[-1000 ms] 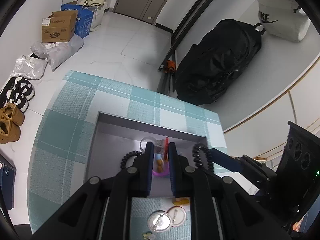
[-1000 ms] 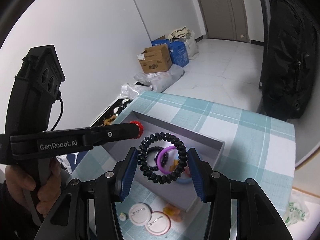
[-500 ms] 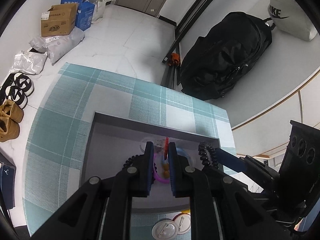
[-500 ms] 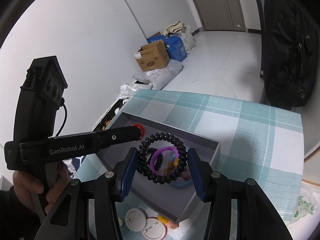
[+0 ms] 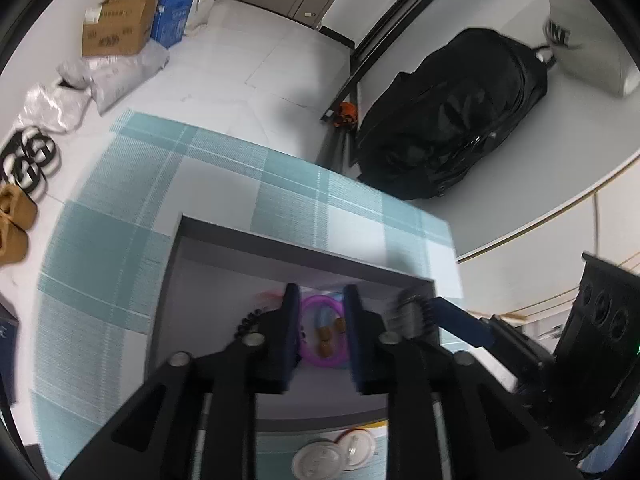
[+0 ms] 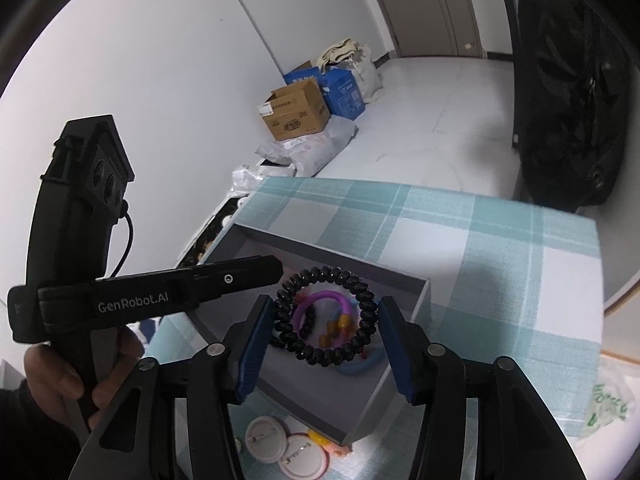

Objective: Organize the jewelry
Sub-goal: 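Carry the pacifier charm and hair tie into the box and open both tools, then move the left tool to the small yellow charm and grasp it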

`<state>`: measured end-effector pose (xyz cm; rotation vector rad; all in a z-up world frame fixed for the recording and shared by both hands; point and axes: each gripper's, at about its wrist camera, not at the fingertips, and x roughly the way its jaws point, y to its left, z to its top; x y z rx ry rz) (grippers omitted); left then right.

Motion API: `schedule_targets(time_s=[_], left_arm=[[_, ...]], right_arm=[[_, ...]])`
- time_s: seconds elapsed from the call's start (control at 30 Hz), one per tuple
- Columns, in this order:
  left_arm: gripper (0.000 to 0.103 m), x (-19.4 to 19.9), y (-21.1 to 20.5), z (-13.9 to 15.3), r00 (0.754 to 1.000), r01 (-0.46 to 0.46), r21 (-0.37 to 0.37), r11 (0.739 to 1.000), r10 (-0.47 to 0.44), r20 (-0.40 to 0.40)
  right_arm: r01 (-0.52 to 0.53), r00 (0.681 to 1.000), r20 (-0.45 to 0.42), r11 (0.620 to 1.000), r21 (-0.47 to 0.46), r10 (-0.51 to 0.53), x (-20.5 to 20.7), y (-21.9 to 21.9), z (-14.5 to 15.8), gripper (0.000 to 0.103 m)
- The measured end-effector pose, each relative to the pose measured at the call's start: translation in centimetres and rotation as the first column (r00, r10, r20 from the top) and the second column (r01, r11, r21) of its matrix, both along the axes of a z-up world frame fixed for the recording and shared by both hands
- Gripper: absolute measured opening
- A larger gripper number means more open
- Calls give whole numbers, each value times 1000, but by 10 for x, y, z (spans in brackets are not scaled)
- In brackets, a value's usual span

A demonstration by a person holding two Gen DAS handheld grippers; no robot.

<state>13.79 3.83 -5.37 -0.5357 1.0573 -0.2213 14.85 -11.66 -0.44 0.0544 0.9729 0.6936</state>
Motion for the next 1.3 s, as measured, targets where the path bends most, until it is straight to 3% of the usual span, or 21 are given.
schedule_targets(time_s=[0.03,0.13,0.43,0.73,0.9,1.03,1.23,1.3], left_arm=[[37,-1,1,0,1000,-4,-8,1000,4,-5],[48,-4,1,5,999,-21,-2,1000,21,25],[54,-11,-3,14,999,-22,36,999,20,46],[57,-32,-6,32,994,-37,163,986,19,107],[57,-47,-8,37,991,-27,194,981,1,133],[68,-59,-8,37,989,-22,202,979,-8,146],[74,-74,-12,38,984,0,238,971,-42,172],[74,-80,-14,36,984,7,257,966,-53,170]], right_arm=[[0,1000,7,1000,2,0,-1,0,2,59],[1,1000,27,1000,4,-1,-4,-1,6,65],[34,996,78,999,-30,-31,-11,-6,16,77],[78,992,99,996,-44,-73,-25,-16,26,85],[110,988,115,992,-58,-103,-37,-19,27,90],[117,987,122,991,-72,-108,-49,-20,29,93],[104,983,162,991,-85,-90,-72,-22,26,99],[120,985,137,989,-87,-107,-78,-25,19,99]])
